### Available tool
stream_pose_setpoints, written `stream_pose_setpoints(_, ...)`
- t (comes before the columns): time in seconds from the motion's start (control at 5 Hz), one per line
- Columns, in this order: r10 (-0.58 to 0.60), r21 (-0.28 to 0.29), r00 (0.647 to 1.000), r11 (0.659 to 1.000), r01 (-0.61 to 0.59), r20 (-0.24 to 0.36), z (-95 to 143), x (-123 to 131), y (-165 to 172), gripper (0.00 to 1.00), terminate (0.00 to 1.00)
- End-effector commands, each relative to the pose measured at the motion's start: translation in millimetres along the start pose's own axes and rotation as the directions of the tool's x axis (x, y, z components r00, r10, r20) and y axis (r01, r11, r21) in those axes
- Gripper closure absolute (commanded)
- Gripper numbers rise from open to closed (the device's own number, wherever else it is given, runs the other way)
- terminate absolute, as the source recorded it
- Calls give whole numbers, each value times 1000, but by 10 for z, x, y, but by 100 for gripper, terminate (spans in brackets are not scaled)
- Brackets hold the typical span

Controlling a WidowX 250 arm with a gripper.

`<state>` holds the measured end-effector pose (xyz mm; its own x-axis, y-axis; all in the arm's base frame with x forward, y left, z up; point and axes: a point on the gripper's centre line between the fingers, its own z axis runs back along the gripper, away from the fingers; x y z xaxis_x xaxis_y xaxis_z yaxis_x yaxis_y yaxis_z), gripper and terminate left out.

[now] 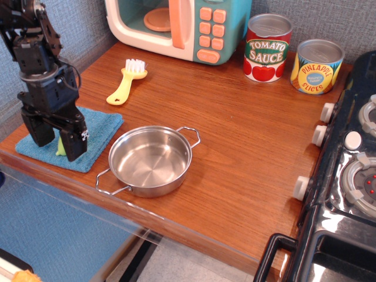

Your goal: Move the fruit to the front of the pot.

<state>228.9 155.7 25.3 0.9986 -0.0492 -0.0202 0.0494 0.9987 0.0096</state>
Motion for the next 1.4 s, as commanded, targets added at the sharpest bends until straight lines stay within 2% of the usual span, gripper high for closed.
stream_pose_setpoints(0.0, -6, 31, 1000, 1000, 5, 31, 86, 46, 29, 0, 0)
stream_pose_setpoints(0.6, 12, 10, 1000, 1000, -12, 14, 10, 102, 96, 0, 0)
stream_pose_setpoints(0.8, 17, 0, 1000, 1000, -17, 20, 11, 109, 105, 100, 0)
stream_pose_setpoints(1.0, 6, -13, 999, 1000, -6, 36, 85, 104, 71, 100, 0)
stream_pose_setpoints(1.2, -16, -54, 991, 998, 24, 136, 476, 158, -6, 100, 0)
